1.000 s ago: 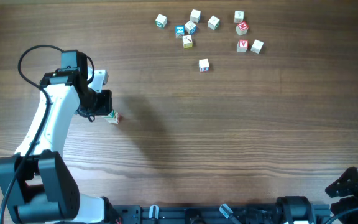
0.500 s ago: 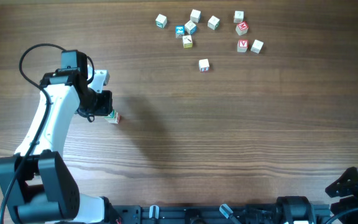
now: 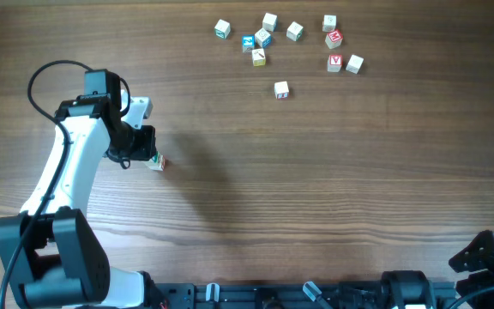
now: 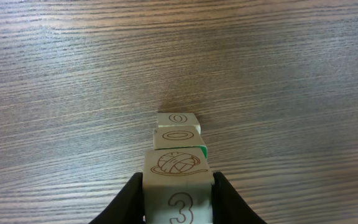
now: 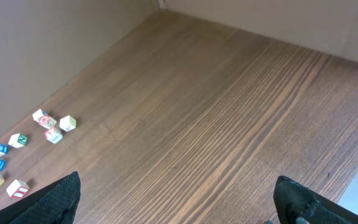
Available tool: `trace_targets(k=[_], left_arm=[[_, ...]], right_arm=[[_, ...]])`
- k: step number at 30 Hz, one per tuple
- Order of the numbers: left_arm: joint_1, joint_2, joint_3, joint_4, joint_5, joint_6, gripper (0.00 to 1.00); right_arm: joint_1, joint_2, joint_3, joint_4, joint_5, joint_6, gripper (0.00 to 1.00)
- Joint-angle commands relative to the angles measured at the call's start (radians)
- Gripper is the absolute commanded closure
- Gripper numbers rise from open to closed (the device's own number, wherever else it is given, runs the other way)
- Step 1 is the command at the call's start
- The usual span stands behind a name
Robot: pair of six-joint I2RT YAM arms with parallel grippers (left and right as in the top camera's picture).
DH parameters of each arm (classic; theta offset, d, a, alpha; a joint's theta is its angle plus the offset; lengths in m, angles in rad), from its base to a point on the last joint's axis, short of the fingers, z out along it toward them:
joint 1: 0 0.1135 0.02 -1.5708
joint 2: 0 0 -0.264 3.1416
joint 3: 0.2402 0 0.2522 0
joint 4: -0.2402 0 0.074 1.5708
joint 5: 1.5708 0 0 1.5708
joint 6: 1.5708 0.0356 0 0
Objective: Form a tower
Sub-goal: 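Carry the 3 block over the stack and lower it on top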
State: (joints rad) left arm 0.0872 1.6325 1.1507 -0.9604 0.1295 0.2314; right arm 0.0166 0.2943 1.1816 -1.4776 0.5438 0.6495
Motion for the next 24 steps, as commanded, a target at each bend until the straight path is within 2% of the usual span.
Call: trace_targets(k=[1, 9, 13, 15, 24], left_arm=[[0.000, 0.000, -0.010, 0.000, 0.020, 0.028, 0.75], [0.000, 0.000, -0.010, -0.001, 0.054, -0.007, 0.75], [0.000, 0.000, -0.010, -0.001, 0.051, 0.002, 0.76], [0.000, 0.000, -0.010, -0.001, 0.000, 0.001, 0.76], [0.000, 0.000, -0.010, -0.005, 0.001, 0.029, 0.75]], right_arm=[[-0.003, -0.006, 0.003, 0.002, 0.016, 0.006, 0.00], [-0.003, -0.006, 0.003, 0.002, 0.016, 0.006, 0.00], [-0.003, -0.006, 0.003, 0.002, 0.016, 0.006, 0.00], [-0.003, -0.006, 0.003, 0.002, 0.016, 0.006, 0.00], [-0.003, -0.006, 0.003, 0.002, 0.016, 0.005, 0.00]])
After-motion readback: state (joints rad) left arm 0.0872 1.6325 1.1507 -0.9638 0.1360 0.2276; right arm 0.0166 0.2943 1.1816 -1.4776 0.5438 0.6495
